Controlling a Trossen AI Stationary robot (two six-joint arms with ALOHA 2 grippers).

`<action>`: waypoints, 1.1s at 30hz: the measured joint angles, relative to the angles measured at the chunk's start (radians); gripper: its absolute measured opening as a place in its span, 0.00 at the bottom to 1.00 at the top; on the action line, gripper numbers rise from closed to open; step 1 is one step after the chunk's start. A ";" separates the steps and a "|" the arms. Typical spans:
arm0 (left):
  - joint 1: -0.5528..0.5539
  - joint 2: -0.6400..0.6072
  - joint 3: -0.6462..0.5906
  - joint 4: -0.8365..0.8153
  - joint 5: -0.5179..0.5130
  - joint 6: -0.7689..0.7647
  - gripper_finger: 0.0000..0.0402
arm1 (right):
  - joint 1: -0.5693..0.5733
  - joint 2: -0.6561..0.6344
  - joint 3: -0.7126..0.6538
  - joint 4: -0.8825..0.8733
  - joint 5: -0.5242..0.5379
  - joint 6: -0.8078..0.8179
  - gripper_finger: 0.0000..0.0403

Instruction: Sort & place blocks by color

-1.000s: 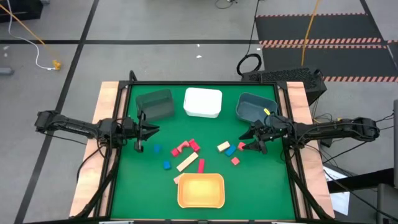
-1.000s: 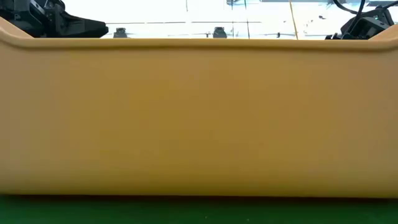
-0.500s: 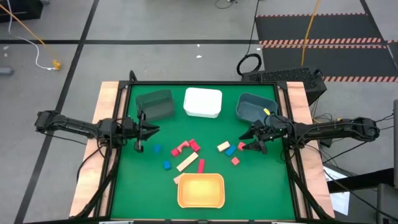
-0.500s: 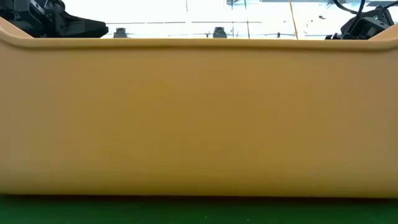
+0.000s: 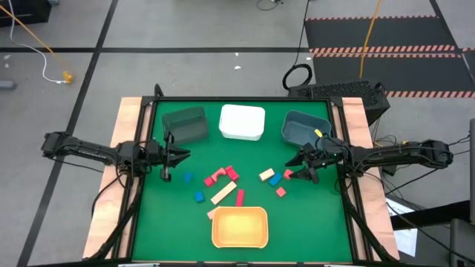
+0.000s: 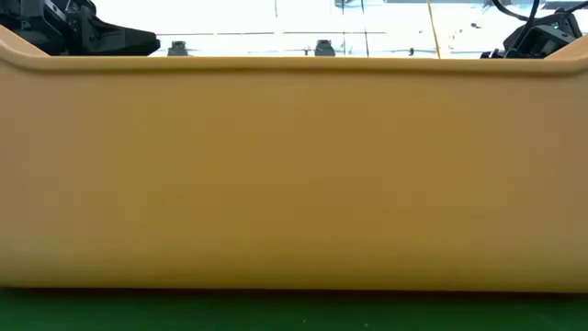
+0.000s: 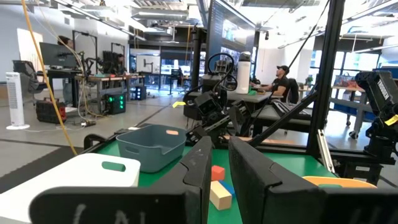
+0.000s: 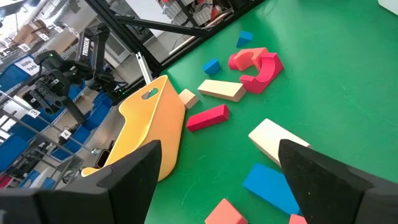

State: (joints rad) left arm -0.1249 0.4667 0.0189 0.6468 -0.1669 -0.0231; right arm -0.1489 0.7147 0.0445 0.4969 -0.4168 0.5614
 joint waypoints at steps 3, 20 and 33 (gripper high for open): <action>0.000 0.000 0.000 0.000 0.000 0.000 0.14 | 0.000 0.000 0.000 0.000 0.000 0.002 0.78; 0.000 0.000 0.000 0.000 0.000 0.000 0.14 | 0.000 0.000 0.035 0.185 0.000 0.132 0.78; 0.000 0.000 0.000 0.000 0.000 0.000 0.14 | 0.000 0.000 0.181 0.080 0.055 -0.128 0.78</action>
State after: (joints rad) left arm -0.1249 0.4667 0.0188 0.6468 -0.1669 -0.0231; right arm -0.1486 0.7146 0.2259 0.5772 -0.3614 0.4335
